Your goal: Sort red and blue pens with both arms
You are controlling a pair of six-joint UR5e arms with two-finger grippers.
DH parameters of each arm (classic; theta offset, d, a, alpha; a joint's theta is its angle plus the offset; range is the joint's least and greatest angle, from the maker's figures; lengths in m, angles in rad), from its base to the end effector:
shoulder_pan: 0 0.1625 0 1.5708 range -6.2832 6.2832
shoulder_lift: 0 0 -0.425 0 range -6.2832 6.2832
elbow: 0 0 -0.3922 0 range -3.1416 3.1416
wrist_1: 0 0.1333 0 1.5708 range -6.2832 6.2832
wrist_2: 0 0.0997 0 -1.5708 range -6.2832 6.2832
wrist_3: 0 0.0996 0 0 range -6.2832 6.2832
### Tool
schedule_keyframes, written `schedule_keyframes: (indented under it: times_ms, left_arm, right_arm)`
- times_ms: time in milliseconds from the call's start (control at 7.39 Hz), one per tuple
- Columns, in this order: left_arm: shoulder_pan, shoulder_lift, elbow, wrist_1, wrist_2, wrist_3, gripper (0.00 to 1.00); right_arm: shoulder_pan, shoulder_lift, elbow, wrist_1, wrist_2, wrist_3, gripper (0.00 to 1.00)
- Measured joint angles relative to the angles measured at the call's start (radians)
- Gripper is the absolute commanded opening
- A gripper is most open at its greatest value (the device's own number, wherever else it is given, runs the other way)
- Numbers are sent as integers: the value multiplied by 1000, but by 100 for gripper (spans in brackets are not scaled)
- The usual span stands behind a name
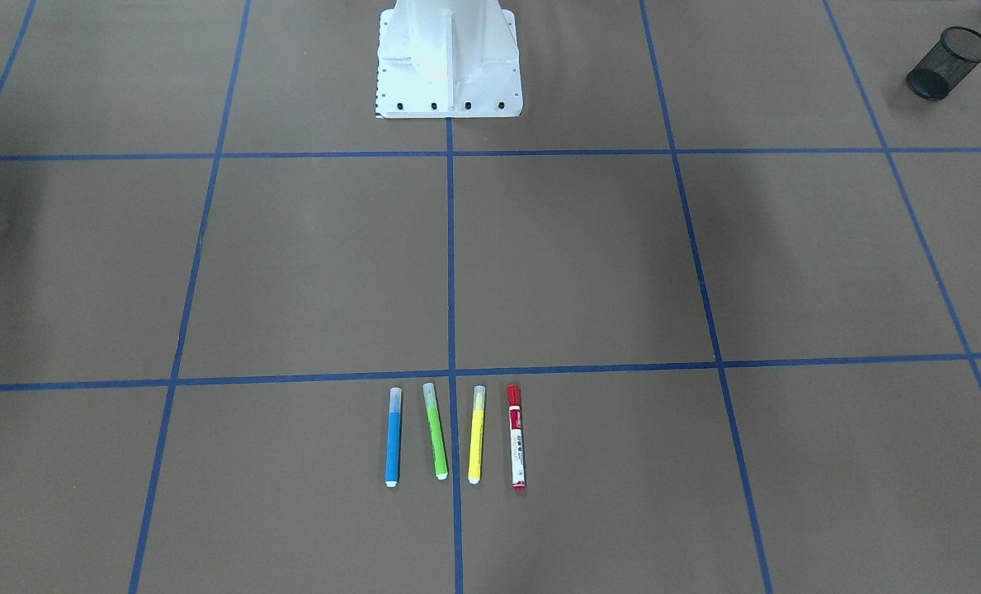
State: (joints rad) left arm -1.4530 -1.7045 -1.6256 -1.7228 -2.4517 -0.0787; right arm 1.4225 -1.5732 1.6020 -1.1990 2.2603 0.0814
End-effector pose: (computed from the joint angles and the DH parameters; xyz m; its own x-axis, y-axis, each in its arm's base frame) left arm 0.0094 -0.5598 0.5367 0.6086 0.2560 -0.7510 -0.0631 0.9591 0.2758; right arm -0.0066 -0.5175 0.6081 0.7351 -0.2841 0.6156 0.0765 0.9369 0.3410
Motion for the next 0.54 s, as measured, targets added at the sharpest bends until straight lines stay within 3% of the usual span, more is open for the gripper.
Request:
schedule_keyframes:
  times_ms: [541]
  left_arm:
    - [227,-71,5,-171,41,-140,100]
  right_arm:
    - [-151,96,-16,57,17,188,100]
